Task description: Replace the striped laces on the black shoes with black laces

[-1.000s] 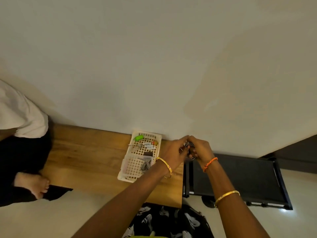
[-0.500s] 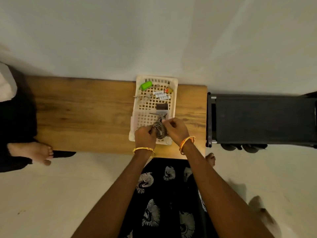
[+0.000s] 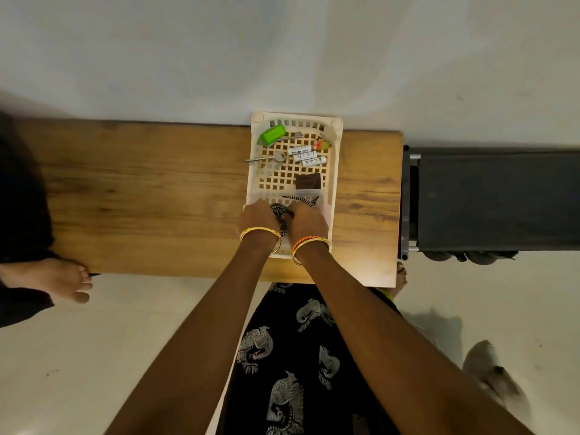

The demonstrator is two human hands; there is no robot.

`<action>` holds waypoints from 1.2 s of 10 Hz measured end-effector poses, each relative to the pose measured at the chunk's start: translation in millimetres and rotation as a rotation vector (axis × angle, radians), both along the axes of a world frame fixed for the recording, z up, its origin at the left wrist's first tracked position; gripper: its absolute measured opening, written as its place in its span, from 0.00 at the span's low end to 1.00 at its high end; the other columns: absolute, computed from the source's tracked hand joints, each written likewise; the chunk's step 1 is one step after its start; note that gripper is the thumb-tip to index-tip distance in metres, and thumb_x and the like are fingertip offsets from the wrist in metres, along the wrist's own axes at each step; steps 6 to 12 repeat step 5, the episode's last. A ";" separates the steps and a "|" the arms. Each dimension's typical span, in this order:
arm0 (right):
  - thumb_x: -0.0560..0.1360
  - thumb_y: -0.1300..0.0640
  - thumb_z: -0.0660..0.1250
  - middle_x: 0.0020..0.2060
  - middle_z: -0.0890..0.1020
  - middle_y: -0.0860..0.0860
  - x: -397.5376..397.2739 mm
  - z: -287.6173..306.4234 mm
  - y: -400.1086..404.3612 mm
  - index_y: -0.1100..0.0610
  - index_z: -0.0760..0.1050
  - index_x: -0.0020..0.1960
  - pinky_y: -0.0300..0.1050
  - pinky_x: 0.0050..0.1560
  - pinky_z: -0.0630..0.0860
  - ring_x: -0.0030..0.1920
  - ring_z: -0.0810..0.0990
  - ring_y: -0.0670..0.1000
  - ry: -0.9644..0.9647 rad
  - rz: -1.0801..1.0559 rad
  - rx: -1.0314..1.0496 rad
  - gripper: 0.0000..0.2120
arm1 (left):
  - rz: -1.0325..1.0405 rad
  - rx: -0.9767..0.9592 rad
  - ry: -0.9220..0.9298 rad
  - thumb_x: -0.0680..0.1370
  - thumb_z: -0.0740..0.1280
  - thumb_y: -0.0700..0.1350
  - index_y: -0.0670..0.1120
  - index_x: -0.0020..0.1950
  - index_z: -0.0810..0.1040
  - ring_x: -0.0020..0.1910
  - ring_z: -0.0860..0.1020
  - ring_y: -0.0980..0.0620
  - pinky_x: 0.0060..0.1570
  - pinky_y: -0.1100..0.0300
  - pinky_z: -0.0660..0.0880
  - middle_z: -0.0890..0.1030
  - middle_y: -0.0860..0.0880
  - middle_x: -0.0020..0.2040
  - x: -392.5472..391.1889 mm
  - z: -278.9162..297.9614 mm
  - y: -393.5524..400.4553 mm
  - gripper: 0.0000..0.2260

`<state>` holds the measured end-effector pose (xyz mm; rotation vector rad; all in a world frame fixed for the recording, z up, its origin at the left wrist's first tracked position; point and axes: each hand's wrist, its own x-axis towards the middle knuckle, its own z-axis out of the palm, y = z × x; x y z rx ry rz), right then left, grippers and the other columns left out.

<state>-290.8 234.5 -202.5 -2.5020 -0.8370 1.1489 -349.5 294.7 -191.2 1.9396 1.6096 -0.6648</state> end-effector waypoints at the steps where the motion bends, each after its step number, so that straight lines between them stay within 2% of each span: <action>1: 0.80 0.59 0.58 0.51 0.81 0.59 -4.6 -7.4 -2.2 0.60 0.78 0.56 0.50 0.49 0.74 0.53 0.78 0.60 -0.047 0.058 0.009 0.12 | 0.029 -0.006 -0.045 0.79 0.60 0.38 0.36 0.57 0.75 0.56 0.76 0.37 0.47 0.51 0.72 0.76 0.37 0.58 -3.3 -3.6 -6.0 0.10; 3: 0.79 0.58 0.58 0.56 0.79 0.57 -2.7 -4.2 -12.4 0.60 0.75 0.59 0.50 0.48 0.72 0.56 0.76 0.59 -0.065 0.014 0.162 0.12 | -0.013 0.036 -0.084 0.79 0.60 0.39 0.39 0.64 0.68 0.53 0.77 0.36 0.41 0.53 0.67 0.78 0.37 0.54 -12.9 -2.8 -16.7 0.14; 4: 0.79 0.58 0.59 0.53 0.79 0.57 3.7 3.2 -19.3 0.60 0.76 0.56 0.48 0.44 0.70 0.52 0.77 0.58 -0.063 -0.033 0.242 0.11 | -0.067 0.082 -0.063 0.78 0.61 0.39 0.40 0.65 0.68 0.52 0.77 0.37 0.41 0.52 0.67 0.79 0.38 0.53 -10.8 3.8 -18.4 0.15; 5: 0.76 0.60 0.62 0.38 0.76 0.56 19.6 18.8 -47.5 0.61 0.73 0.44 0.43 0.36 0.63 0.38 0.74 0.56 -0.042 -0.160 0.427 0.05 | -0.057 0.187 -0.170 0.79 0.60 0.41 0.40 0.63 0.69 0.51 0.78 0.37 0.40 0.51 0.68 0.79 0.39 0.53 -4.8 19.2 -34.2 0.13; 12: 0.76 0.60 0.62 0.38 0.76 0.56 19.6 18.8 -47.5 0.61 0.73 0.44 0.43 0.36 0.63 0.38 0.74 0.56 -0.042 -0.160 0.427 0.05 | -0.057 0.187 -0.170 0.79 0.60 0.41 0.40 0.63 0.69 0.51 0.78 0.37 0.40 0.51 0.68 0.79 0.39 0.53 -4.8 19.2 -34.2 0.13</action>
